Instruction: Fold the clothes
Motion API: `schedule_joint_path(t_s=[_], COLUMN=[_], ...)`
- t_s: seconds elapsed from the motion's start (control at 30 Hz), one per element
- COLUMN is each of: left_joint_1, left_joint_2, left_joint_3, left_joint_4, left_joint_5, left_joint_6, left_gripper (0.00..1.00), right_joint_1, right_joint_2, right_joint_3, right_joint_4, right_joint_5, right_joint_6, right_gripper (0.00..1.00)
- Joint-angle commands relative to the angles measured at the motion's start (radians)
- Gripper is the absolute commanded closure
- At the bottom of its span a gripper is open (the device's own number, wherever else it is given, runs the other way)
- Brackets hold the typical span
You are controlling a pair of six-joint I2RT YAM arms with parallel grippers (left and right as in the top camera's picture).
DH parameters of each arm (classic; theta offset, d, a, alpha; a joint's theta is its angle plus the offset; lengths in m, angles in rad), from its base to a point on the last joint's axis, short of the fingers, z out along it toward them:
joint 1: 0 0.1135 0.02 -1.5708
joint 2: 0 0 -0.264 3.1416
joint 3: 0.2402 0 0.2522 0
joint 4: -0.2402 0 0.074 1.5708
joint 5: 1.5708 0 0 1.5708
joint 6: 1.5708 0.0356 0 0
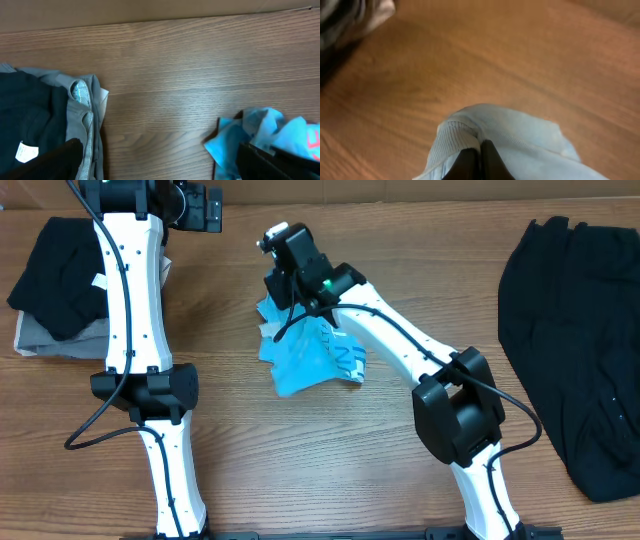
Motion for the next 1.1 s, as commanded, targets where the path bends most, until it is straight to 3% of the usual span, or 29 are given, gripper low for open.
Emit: schedule_joint_path(t_s=[0.0, 0.1, 0.13, 0.2, 0.23, 0.27, 0.63, 0.8, 1.07], left_joint_1=[0.006, 0.006, 0.006, 0.006, 0.006, 0.006, 0.005, -0.011, -0.102], left_joint_2=[0.013, 0.013, 0.013, 0.013, 0.013, 0.013, 0.014, 0.037, 0.078], left_joint_3=[-0.003, -0.003, -0.003, -0.004, -0.004, -0.004, -0.004, -0.004, -0.178], left_joint_4=[0.001, 0.001, 0.001, 0.001, 0.0, -0.002, -0.079, -0.187, -0.177], left_joint_5=[0.012, 0.012, 0.012, 0.012, 0.012, 0.012, 0.066, 0.253, 0.299], left_joint_6=[-0.013, -0.013, -0.013, -0.013, -0.013, -0.013, -0.012, -0.004, 0.077], left_gripper=[0.0, 0.0, 0.0, 0.0, 0.0, 0.0, 0.0, 0.0, 0.0], right_joint_1=[-0.017, -0.023, -0.024, -0.023, -0.023, -0.023, -0.14, -0.303, -0.519], right_joint_2=[0.04, 0.061, 0.068, 0.068, 0.068, 0.066, -0.17, -0.28, -0.276], right_joint_3=[0.026, 0.024, 0.024, 0.024, 0.025, 0.027, 0.067, 0.067, 0.064], right_joint_4=[0.057, 0.107, 0.126, 0.139, 0.138, 0.133, -0.208, -0.426, -0.625], right_joint_5=[-0.019, -0.03, -0.052, -0.079, -0.088, -0.096, -0.128, -0.129, -0.189], right_joint_6=[0.047, 0.068, 0.068, 0.068, 0.068, 0.068, 0.143, 0.143, 0.142], right_gripper=[0.96, 0.94, 0.82, 0.26, 0.09, 0.0, 0.0, 0.0, 0.0])
